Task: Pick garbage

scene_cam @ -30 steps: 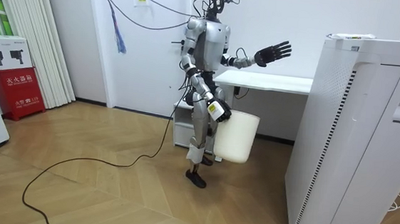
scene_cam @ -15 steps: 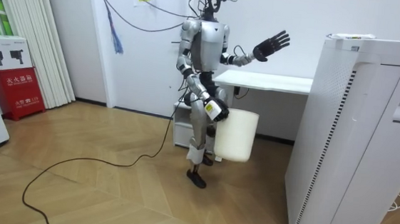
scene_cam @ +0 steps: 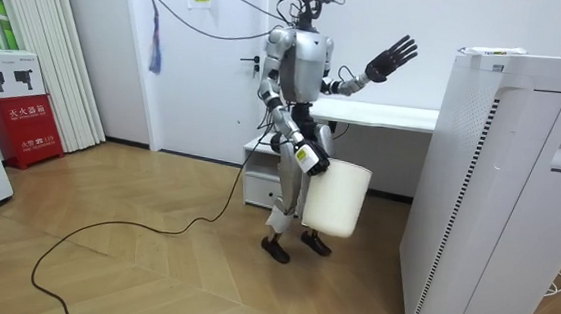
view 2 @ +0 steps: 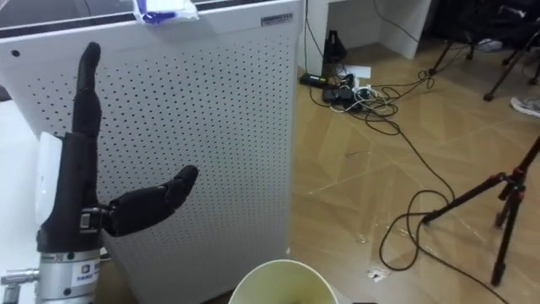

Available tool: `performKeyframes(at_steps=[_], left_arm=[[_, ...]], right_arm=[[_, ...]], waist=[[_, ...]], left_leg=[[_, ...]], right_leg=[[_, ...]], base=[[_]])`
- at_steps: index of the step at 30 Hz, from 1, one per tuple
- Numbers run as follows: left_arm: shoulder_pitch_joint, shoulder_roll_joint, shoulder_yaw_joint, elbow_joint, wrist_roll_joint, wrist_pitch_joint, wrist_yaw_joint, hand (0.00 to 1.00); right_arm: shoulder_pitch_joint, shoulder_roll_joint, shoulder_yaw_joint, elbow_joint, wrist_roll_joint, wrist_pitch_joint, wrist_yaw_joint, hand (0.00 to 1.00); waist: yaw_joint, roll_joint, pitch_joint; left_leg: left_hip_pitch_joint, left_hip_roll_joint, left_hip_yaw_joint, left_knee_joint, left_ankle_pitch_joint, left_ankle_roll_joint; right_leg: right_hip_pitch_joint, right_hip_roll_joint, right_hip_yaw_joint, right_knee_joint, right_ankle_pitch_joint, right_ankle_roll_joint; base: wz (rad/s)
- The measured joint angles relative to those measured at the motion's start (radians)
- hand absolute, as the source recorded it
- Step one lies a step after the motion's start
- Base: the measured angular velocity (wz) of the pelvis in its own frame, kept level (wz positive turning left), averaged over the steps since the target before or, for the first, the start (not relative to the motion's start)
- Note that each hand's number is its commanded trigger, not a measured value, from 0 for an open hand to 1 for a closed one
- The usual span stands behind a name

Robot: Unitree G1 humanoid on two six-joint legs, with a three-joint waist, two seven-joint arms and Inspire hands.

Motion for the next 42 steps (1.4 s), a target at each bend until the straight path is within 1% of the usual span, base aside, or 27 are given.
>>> performKeyframes(at_steps=[1, 2, 3, 4, 5, 6, 8, 9, 10, 11, 12, 13, 14, 15, 16, 19, 22, 23, 26, 28, 29, 31, 33, 34, 37, 38, 42], left_arm=[[-0.009, 0.0, 0.0, -0.005, 0.008, -0.003, 0.001, 0.0], [-0.019, -0.003, 0.001, -0.005, 0.018, -0.003, 0.003, 0.0], [-0.037, -0.004, -0.002, -0.004, 0.042, -0.004, 0.013, 0.0], [-0.05, -0.001, -0.002, -0.004, 0.06, -0.014, 0.026, 0.0], [-0.069, 0.0, 0.0, -0.004, 0.083, -0.02, 0.037, 0.0], [-0.078, 0.0, 0.0, -0.004, 0.088, -0.025, 0.043, 0.0], [-0.113, 0.002, 0.0, -0.005, 0.099, -0.037, 0.055, 0.0], [-0.12, 0.003, 0.0, -0.005, 0.102, -0.037, 0.058, 0.0], [-0.131, 0.005, 0.0, -0.005, 0.104, -0.036, 0.064, 0.0], [-0.141, 0.01, 0.0, -0.005, 0.103, -0.036, 0.064, 0.0], [-0.143, 0.013, -0.001, -0.006, 0.106, -0.036, 0.064, 0.0], [-0.148, 0.016, 0.0, -0.006, 0.116, -0.036, 0.064, 0.0], [-0.148, 0.017, -0.001, -0.005, 0.12, -0.036, 0.064, 0.0], [-0.145, 0.014, -0.003, -0.006, 0.132, -0.036, 0.063, 0.0], [-0.147, 0.014, 0.001, -0.013, 0.15, -0.036, 0.063, 0.0], [-0.145, 0.02, 0.002, -0.029, 0.188, -0.035, 0.065, 0.0], [-0.145, 0.028, 0.002, -0.05, 0.199, -0.028, 0.065, 0.0], [-0.145, 0.029, 0.002, -0.054, 0.199, -0.026, 0.065, 0.0], [-0.145, 0.04, 0.009, -0.083, 0.229, 0.004, 0.068, 0.0], [-0.145, 0.047, 0.014, -0.098, 0.235, 0.017, 0.07, 0.0], [-0.145, 0.047, 0.017, -0.102, 0.235, 0.021, 0.07, 0.0], [-0.145, 0.048, 0.033, -0.114, 0.244, 0.042, 0.081, 0.0], [-0.145, 0.053, 0.052, -0.135, 0.271, 0.062, 0.086, 0.0], [-0.145, 0.062, 0.065, -0.147, 0.297, 0.071, 0.089, 0.0], [-0.144, 0.085, 0.114, -0.151, 0.387, 0.087, 0.103, 0.0], [-0.144, 0.088, 0.119, -0.151, 0.403, 0.098, 0.113, 0.0], [-0.14, 0.087, 0.12, -0.151, 0.459, 0.115, 0.145, 0.0]], right_arm=[[0.0, 0.001, -0.001, 0.0, -0.001, 0.001, -0.005, 1.0], [-0.001, 0.0, -0.002, 0.0, -0.001, 0.001, -0.007, 1.0], [-0.006, -0.004, 0.0, 0.0, -0.001, 0.001, -0.011, 1.0], [-0.011, -0.003, 0.002, -0.001, -0.003, 0.001, -0.011, 1.0], [-0.012, 0.002, 0.002, -0.001, -0.003, 0.001, -0.011, 1.0], [-0.013, 0.005, 0.002, -0.001, -0.004, 0.001, -0.011, 1.0], [-0.023, 0.015, 0.002, -0.002, -0.003, 0.0, -0.006, 1.0], [-0.026, 0.015, 0.003, -0.001, -0.004, -0.001, -0.003, 1.0], [-0.028, 0.014, 0.004, -0.002, -0.004, -0.003, 0.0, 1.0], [-0.029, 0.014, 0.003, -0.001, -0.004, -0.003, -0.001, 1.0], [-0.027, 0.014, 0.003, -0.001, -0.004, -0.003, 0.0, 1.0], [-0.026, 0.015, 0.003, -0.001, -0.004, -0.003, -0.002, 1.0], [-0.026, 0.014, 0.003, -0.001, -0.005, -0.003, -0.004, 1.0], [-0.021, 0.014, 0.002, -0.001, -0.014, -0.003, -0.006, 1.0], [-0.022, 0.013, 0.001, 0.0, -0.022, -0.003, -0.006, 1.0], [-0.019, 0.012, 0.001, 0.0, -0.06, -0.003, -0.003, 1.0], [-0.02, 0.014, 0.0, 0.0, -0.076, -0.003, 0.012, 1.0], [-0.021, 0.014, 0.0, 0.0, -0.077, -0.003, 0.017, 1.0], [-0.022, 0.013, 0.0, -0.008, -0.078, -0.003, 0.031, 1.0], [-0.022, 0.013, 0.0, -0.009, -0.078, -0.003, 0.034, 1.0], [-0.022, 0.013, 0.0, -0.009, -0.078, -0.003, 0.036, 1.0], [-0.021, 0.013, 0.0, -0.009, -0.078, -0.003, 0.04, 1.0], [-0.021, 0.012, 0.0, -0.009, -0.078, -0.003, 0.04, 1.0], [-0.021, 0.011, 0.0, -0.01, -0.077, -0.003, 0.041, 1.0], [-0.021, 0.009, -0.003, -0.01, -0.082, -0.003, 0.061, 1.0], [-0.021, 0.006, -0.004, -0.01, -0.082, -0.003, 0.067, 1.0], [-0.021, 0.004, -0.004, -0.012, -0.092, -0.003, 0.077, 1.0]], waist=[[0.002, -0.007, -0.002], [0.0, -0.01, -0.001], [0.007, -0.006, 0.004], [0.007, 0.005, 0.01], [0.006, 0.014, 0.0116], [0.005, 0.016, 0.0114], [0.002, 0.03, 0.0131], [0.002, 0.032, 0.0154], [0.003, 0.038, 0.0178], [0.002, 0.044, 0.0208], [0.002, 0.044, 0.0206], [-0.002, 0.043, 0.0196], [-0.006, 0.044, 0.0192], [-0.024, 0.05, 0.0131], [-0.022, 0.052, 0.011], [-0.02, 0.053, 0.0085], [-0.02, 0.053, 0.0074], [-0.02, 0.053, 0.0045], [-0.021, 0.053, 0.0012], [-0.023, 0.053, -0.0005], [-0.022, 0.053, -0.0006], [-0.021, 0.052, -0.0029], [-0.018, 0.053, -0.0098], [-0.018, 0.054, -0.0112], [-0.02, 0.058, -0.0132], [-0.02, 0.061, -0.0145], [-0.01, 0.065, -0.0142]], left_leg=[[0.008, -0.02, 0.01, 0.016, -0.023, 0.015], [0.013, -0.03, 0.014, 0.028, -0.038, 0.021], [0.027, -0.041, 0.03, 0.053, -0.063, 0.037], [0.042, -0.047, 0.036, 0.082, -0.094, 0.048], [0.056, -0.05, 0.041, 0.104, -0.125, 0.056], [0.059, -0.051, 0.043, 0.111, -0.138, 0.06], [0.074, -0.053, 0.04, 0.11, -0.159, 0.072], [0.076, -0.053, 0.038, 0.111, -0.16, 0.074], [0.074, -0.053, 0.021, 0.103, -0.16, 0.074], [0.07, -0.053, -0.015, 0.098, -0.16, 0.074], [0.071, -0.053, -0.03, 0.092, -0.16, 0.074], [0.074, -0.053, -0.039, 0.087, -0.16, 0.072], [0.077, -0.053, -0.043, 0.085, -0.163, 0.069], [0.092, -0.051, -0.06, 0.069, -0.164, 0.066], [0.107, -0.044, -0.064, 0.048, -0.162, 0.062], [0.151, -0.025, -0.065, -0.001, -0.159, 0.058], [0.179, -0.018, -0.066, -0.031, -0.159, 0.057], [0.182, -0.018, -0.066, -0.034, -0.159, 0.057], [0.205, -0.014, -0.076, -0.049, -0.159, 0.057], [0.221, -0.013, -0.082, -0.061, -0.158, 0.057], [0.227, -0.013, -0.084, -0.066, -0.158, 0.056], [0.244, -0.013, -0.089, -0.072, -0.158, 0.056], [0.247, -0.012, -0.089, -0.081, -0.157, 0.054], [0.248, -0.013, -0.089, -0.083, -0.157, 0.054], [0.272, -0.012, -0.087, -0.11, -0.15, 0.044], [0.281, -0.012, -0.086, -0.121, -0.149, 0.043], [0.286, -0.008, -0.083, -0.132, -0.148, 0.042]], right_leg=[[0.002, -0.023, -0.003, 0.035, -0.017, -0.003], [-0.001, -0.036, -0.012, 0.068, -0.029, 0.004], [-0.017, -0.056, -0.036, 0.158, -0.04, 0.017], [-0.036, -0.077, -0.061, 0.245, -0.033, 0.028], [-0.049, -0.088, -0.068, 0.302, -0.027, 0.038], [-0.052, -0.09, -0.069, 0.317, -0.024, 0.043], [-0.049, -0.104, -0.095, 0.324, -0.013, 0.058], [-0.053, -0.104, -0.097, 0.321, -0.014, 0.059], [-0.063, -0.1, -0.094, 0.283, -0.029, 0.055], [-0.083, -0.084, -0.091, 0.211, -0.04, 0.05], [-0.095, -0.078, -0.091, 0.166, -0.04, 0.048], [-0.115, -0.066, -0.086, 0.071, -0.008, 0.035], [-0.124, -0.062, -0.083, 0.047, 0.047, 0.036], [-0.105, -0.055, -0.083, 0.028, 0.075, 0.027], [-0.077, -0.047, -0.087, -0.004, 0.079, 0.022], [-0.018, -0.021, -0.095, -0.082, 0.098, 0.018], [0.018, -0.01, -0.095, -0.127, 0.107, 0.018], [0.021, -0.01, -0.095, -0.133, 0.108, 0.019], [0.063, -0.004, -0.101, -0.187, 0.121, 0.019], [0.088, -0.002, -0.109, -0.216, 0.126, 0.02], [0.097, -0.001, -0.111, -0.223, 0.127, 0.02], [0.124, 0.0, -0.118, -0.249, 0.131, 0.021], [0.126, 0.001, -0.118, -0.254, 0.131, 0.021], [0.129, 0.001, -0.119, -0.26, 0.132, 0.021], [0.155, 0.002, -0.118, -0.291, 0.139, 0.02], [0.163, 0.003, -0.117, -0.302, 0.14, 0.02], [0.165, 0.007, -0.119, -0.307, 0.14, 0.02]], base=[[0.05], [-0.06], [-0.11], [-0.12], [-0.08], [-0.09], [-0.05], [-0.03], [-0.04], [-0.04], [0.04], [0.11], [0.33], [0.28], [0.21], [0.02], [0.0], [0.0], [0.02], [0.11], [0.12], [0.07], [0.0], [0.0], [-0.01], [0.0], [-0.01]])
